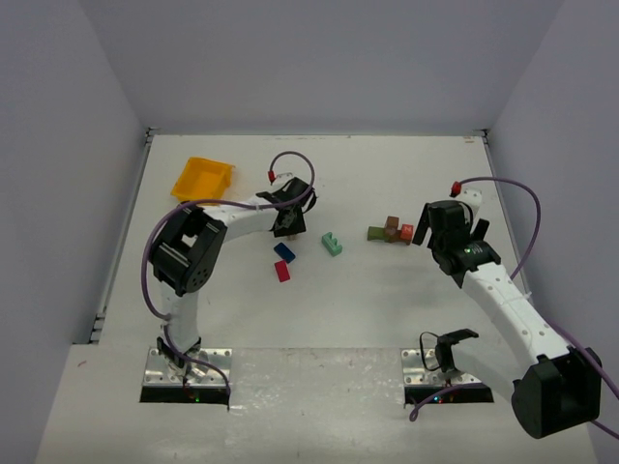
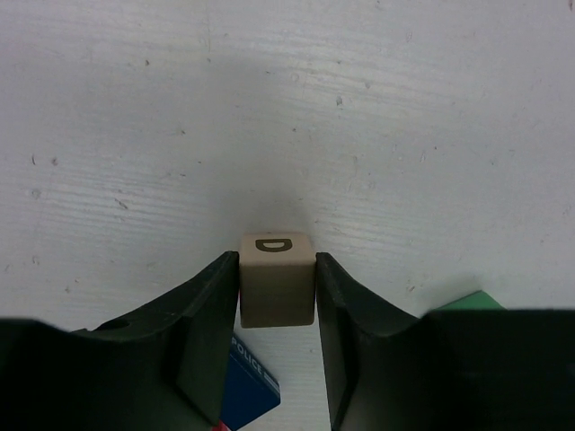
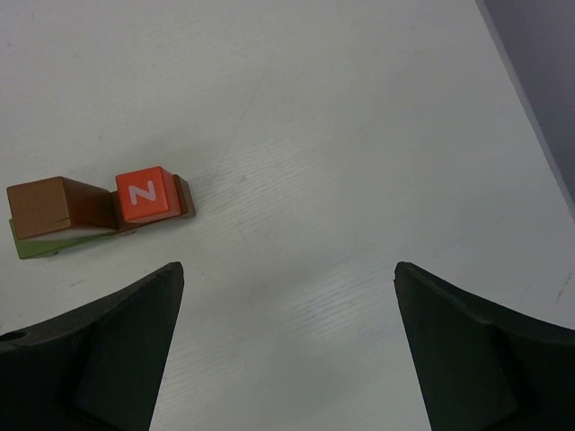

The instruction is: Build the wood block tower

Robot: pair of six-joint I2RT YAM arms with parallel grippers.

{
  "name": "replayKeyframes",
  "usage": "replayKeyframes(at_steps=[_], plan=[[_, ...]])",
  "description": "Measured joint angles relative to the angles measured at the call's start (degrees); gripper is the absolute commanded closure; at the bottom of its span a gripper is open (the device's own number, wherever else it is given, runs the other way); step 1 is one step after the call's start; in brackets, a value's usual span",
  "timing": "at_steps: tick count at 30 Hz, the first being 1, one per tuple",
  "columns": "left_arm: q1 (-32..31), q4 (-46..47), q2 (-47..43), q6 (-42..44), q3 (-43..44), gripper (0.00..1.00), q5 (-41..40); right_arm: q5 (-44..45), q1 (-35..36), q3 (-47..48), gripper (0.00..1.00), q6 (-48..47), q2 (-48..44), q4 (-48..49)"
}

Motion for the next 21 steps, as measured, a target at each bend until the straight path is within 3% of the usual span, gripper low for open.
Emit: replayKeyframes(at_steps=[7,15,21], plan=[[-0.99,-1.72,0.33,-0.15,0.35,0.99,-1.74,0.45,0.28,-0.02,0.01,0.17,0.00,-0.72],[-1.01,-2.02,0.20,1.79,0.50,1.00,-1.16,-1.71,0.42,-1.40,0.01,-1.10,-0.85,1.10],[-1.01,5.71,-5.71,8.35,-3.37,1.00,8.37,-8.55,0.55,-4.94,0.01,-4.75,-4.62,6.57]])
